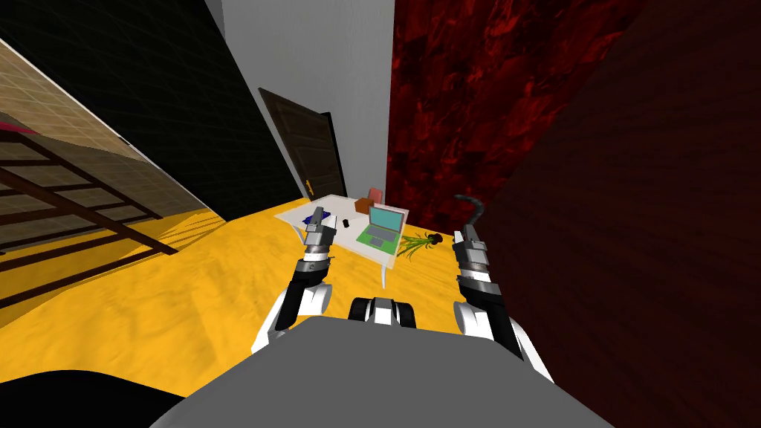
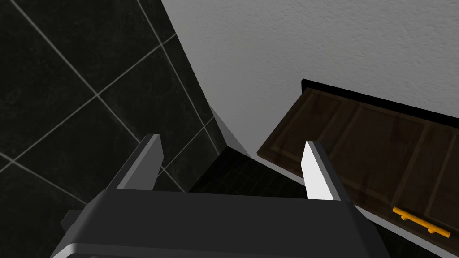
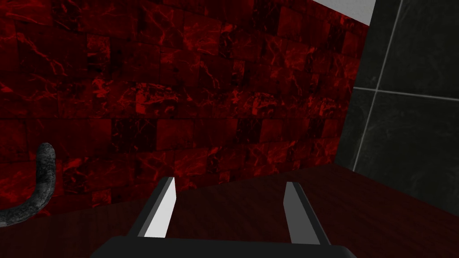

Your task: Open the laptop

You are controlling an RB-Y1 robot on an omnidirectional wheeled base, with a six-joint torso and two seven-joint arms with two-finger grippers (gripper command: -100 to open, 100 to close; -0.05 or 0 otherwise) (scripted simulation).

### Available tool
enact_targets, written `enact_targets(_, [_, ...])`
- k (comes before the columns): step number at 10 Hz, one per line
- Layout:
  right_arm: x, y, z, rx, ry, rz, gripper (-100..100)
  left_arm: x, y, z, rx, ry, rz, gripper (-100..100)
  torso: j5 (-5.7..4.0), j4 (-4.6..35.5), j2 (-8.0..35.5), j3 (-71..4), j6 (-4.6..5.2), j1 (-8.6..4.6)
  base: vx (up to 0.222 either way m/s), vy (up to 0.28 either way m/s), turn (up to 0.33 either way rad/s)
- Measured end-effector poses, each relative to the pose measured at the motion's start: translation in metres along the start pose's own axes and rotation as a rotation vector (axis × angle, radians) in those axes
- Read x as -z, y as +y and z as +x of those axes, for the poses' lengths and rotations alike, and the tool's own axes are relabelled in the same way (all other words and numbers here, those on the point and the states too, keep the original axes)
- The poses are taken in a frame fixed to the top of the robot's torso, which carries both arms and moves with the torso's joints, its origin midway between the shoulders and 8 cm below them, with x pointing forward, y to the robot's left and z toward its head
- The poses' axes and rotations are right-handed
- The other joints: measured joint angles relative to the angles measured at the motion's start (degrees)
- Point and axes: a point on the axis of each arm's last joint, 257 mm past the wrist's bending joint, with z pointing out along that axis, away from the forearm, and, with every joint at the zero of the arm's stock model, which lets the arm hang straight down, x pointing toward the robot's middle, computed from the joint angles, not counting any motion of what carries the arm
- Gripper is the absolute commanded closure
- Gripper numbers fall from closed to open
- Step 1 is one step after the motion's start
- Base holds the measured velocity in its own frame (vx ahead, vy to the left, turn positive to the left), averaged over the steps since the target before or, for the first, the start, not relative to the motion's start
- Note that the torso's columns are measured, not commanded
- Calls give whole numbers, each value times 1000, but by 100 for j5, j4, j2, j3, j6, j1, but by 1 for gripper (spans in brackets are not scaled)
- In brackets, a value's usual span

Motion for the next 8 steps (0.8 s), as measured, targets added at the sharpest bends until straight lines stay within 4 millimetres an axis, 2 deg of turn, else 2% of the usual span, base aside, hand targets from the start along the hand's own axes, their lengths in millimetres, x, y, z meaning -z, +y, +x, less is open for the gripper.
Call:
enact_targets(1, [0,0,0,0,0,0,0,0,0,0,0,0,0,-100,0,423,423,-846,0,0,7,8,-146])
enact_targets(3, [0,0,0,0,0,1,0,0,14,1,-32,41,-25,-100,2,668,668,-1353,-1,7,7,21,-128])
enact_targets(6, [0,0,0,0,0,1,0,3,41,0,-82,83,-70,-100,0,691,690,-1383,0,1,4,30,-176])
enact_targets(8, [0,0,0,0,0,1,0,4,59,-9,-121,104,-104,-100,0,691,690,-1384,0,0,5,33,-202])
